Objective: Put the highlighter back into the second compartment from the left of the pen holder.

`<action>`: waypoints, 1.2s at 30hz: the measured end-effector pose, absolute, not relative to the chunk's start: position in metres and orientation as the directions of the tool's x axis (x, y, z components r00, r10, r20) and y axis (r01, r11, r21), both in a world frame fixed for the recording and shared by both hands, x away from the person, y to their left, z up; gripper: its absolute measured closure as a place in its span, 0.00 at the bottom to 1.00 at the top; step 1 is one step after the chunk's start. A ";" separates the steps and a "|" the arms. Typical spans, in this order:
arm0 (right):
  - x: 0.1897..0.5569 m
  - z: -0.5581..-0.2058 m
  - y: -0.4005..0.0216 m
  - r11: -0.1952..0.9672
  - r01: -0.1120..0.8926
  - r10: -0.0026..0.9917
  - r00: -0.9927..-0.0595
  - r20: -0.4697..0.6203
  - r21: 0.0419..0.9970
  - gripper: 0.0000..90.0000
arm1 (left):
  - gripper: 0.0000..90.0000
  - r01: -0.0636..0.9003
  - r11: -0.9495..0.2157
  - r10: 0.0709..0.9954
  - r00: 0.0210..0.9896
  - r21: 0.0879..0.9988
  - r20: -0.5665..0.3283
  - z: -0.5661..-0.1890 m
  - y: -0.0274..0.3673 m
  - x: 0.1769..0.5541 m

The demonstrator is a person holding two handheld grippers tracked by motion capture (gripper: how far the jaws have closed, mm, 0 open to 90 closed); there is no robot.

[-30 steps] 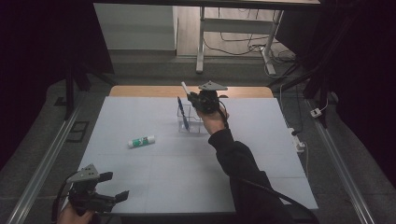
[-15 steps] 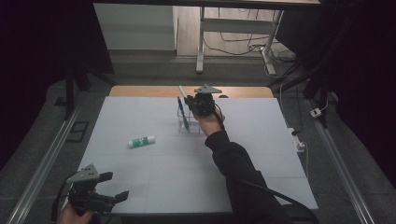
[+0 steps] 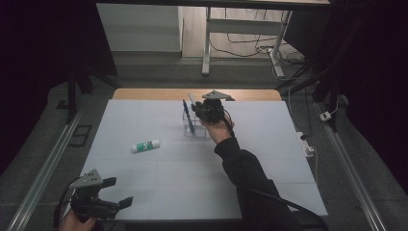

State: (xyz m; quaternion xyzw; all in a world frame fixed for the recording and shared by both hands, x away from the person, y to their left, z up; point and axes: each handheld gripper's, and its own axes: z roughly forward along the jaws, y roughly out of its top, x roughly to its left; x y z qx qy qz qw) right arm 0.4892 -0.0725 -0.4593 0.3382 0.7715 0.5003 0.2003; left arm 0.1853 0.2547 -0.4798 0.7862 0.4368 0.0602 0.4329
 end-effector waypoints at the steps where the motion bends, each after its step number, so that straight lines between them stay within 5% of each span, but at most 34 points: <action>1: 0.488 -0.458 -0.073 0.270 0.321 0.721 -0.692 0.030 0.908 0.75 | 0.01 0.635 -0.243 0.739 0.611 0.733 -0.284 -0.480 0.255 0.185; 21: 0.462 -0.438 -0.094 0.323 0.336 0.668 -0.743 0.039 0.885 0.33 | 0.01 0.636 -0.246 0.744 0.608 0.731 -0.278 -0.480 0.254 0.186; 36: 0.432 -0.442 -0.112 0.437 0.389 0.591 -0.804 0.068 0.811 0.13 | 0.00 0.645 -0.237 0.750 0.597 0.727 -0.285 -0.480 0.254 0.185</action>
